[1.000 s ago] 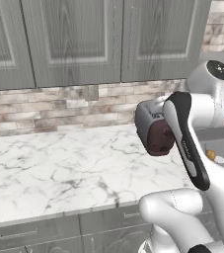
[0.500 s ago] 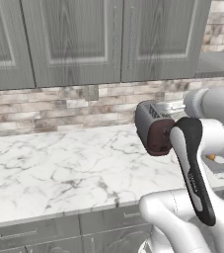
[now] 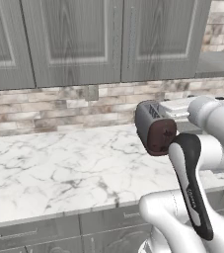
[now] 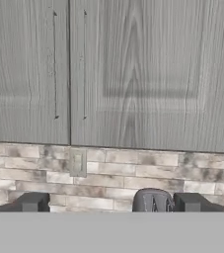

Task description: Open the cabinet directly in front. Then move the liquor and the mug to the dining counter with the jar on it.

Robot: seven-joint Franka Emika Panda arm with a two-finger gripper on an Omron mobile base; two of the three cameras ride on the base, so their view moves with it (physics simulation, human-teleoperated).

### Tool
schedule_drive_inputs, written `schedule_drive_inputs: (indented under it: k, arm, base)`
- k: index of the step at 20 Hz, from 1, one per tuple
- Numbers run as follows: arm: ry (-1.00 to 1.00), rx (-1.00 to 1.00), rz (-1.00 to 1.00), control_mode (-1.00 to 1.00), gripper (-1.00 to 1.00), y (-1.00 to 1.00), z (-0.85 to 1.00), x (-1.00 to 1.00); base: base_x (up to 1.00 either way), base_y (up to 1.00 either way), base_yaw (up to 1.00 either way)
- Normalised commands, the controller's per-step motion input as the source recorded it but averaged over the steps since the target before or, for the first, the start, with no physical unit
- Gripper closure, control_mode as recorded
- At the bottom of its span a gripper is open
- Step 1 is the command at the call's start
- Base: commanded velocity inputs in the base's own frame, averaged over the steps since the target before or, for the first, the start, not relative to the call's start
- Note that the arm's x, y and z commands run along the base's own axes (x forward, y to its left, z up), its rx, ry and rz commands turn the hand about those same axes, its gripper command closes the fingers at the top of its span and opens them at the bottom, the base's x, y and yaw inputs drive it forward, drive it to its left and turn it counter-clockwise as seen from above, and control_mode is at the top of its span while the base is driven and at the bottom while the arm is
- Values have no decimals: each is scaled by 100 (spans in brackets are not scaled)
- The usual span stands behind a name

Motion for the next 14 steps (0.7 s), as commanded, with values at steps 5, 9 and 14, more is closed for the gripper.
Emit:
schedule_drive_inputs:
  k: [5,9,14]
  arm:
    - [-21,14,0,-100,-100,0,0,-9]
    - [0,1,0,-100,-100,0,0,0]
    - [-7,0,0,-100,-100,42,2,2]
  base:
    - [0,0,0]
    - [0,0,0]
    - [0,0,0]
